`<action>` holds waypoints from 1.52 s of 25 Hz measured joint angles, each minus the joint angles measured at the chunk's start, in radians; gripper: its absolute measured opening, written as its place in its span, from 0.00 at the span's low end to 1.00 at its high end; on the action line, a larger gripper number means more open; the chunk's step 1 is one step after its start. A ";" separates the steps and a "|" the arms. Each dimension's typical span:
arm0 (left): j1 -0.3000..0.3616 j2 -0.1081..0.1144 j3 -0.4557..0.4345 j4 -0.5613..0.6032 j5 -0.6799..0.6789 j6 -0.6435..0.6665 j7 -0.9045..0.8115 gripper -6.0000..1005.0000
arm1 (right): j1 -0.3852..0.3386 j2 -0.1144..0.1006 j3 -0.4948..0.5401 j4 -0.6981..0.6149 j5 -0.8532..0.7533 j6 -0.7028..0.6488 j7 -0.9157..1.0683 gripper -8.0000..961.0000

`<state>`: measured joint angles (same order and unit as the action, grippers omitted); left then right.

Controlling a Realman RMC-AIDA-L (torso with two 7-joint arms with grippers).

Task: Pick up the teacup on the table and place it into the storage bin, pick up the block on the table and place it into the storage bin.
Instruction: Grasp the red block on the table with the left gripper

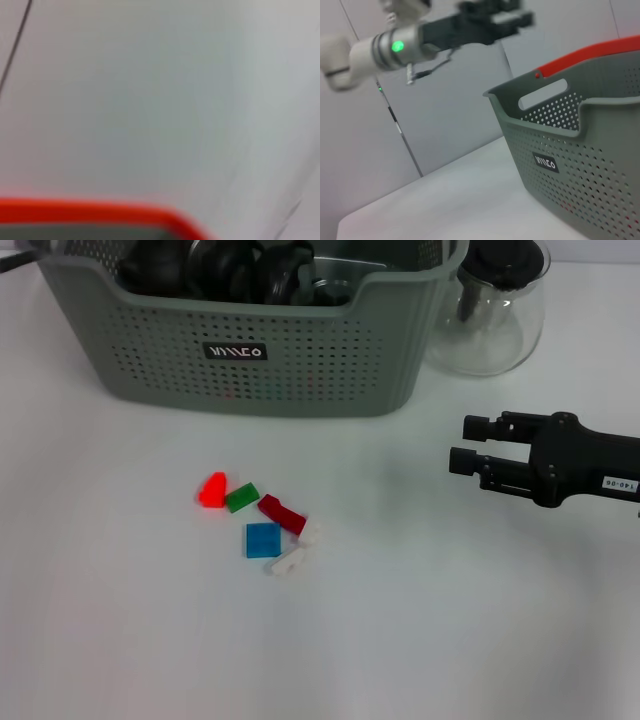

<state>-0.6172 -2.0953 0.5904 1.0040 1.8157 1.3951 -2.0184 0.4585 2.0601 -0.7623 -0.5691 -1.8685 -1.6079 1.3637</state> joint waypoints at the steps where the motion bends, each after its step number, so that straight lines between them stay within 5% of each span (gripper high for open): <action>1: 0.014 0.001 -0.032 -0.028 -0.046 0.050 0.041 0.59 | 0.000 0.000 0.000 0.000 0.000 0.000 0.000 0.61; 4: 0.070 0.009 -0.138 -0.147 -0.137 0.294 0.254 0.59 | -0.002 0.000 0.000 0.000 0.001 0.001 0.000 0.61; 8: 0.142 -0.009 -0.161 -0.155 -0.011 0.400 0.481 0.58 | -0.003 -0.001 0.000 0.000 0.003 0.002 0.000 0.61; 12: 0.251 -0.064 -0.164 -0.182 0.198 0.348 0.818 0.58 | -0.002 -0.001 0.000 0.000 0.002 0.002 0.001 0.61; 18: 0.307 -0.074 -0.164 -0.338 0.232 0.221 1.070 0.58 | -0.003 -0.002 0.000 0.000 0.004 0.002 0.008 0.61; 26: 0.272 -0.070 -0.153 -0.480 0.240 0.014 1.189 0.57 | 0.002 -0.002 0.000 0.000 0.001 0.002 0.009 0.61; 38: 0.248 -0.072 -0.118 -0.511 0.282 -0.076 1.183 0.56 | -0.004 -0.003 0.000 0.000 0.002 0.002 0.009 0.61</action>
<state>-0.3693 -2.1670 0.4721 0.4932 2.0980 1.3193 -0.8350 0.4543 2.0575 -0.7624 -0.5691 -1.8666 -1.6061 1.3729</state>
